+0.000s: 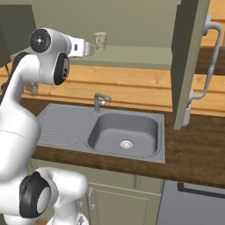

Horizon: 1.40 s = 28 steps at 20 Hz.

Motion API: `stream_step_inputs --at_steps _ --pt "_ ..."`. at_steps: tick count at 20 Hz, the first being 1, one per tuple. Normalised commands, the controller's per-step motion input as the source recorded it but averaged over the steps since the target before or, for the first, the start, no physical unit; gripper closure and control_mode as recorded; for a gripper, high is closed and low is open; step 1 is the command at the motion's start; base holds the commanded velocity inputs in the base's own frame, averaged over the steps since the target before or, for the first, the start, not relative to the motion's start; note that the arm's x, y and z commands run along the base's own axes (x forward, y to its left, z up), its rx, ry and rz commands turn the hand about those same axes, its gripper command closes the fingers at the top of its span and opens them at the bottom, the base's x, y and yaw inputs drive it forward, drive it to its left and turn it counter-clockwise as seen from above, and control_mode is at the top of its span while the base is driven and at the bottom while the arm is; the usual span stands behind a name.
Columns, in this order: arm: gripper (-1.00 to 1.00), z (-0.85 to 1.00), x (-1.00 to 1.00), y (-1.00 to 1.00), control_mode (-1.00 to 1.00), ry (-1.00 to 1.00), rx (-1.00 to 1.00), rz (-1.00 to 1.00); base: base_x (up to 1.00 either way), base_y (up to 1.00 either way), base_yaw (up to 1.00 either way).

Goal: Gather all objects into one cabinet and sort the glasses and bowls to opposite sides.

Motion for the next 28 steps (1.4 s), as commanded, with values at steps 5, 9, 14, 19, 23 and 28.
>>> stream_step_inputs --at_steps 5,9,14,19,23,28 --pt "-1.0 0.0 0.61 0.0 -1.0 0.0 0.0 0.0 0.0 0.0 0.0" --pt "-1.0 0.01 0.74 0.0 -1.0 0.0 0.0 0.0 0.0 0.0 0.0" --pt "-1.0 0.01 0.9 0.0 -1.0 0.0 0.0 0.0 0.0 0.0 0.0" --pt "-1.0 -0.14 0.66 -0.04 -1.0 -0.02 0.0 0.0 0.0 0.0 0.0" --pt "-1.0 -0.38 0.24 -0.02 -1.0 -0.11 0.0 0.0 0.0 0.0 0.0" --pt "-1.0 -0.13 0.37 0.0 -1.0 -0.02 0.0 0.0 0.0 0.0 0.0"
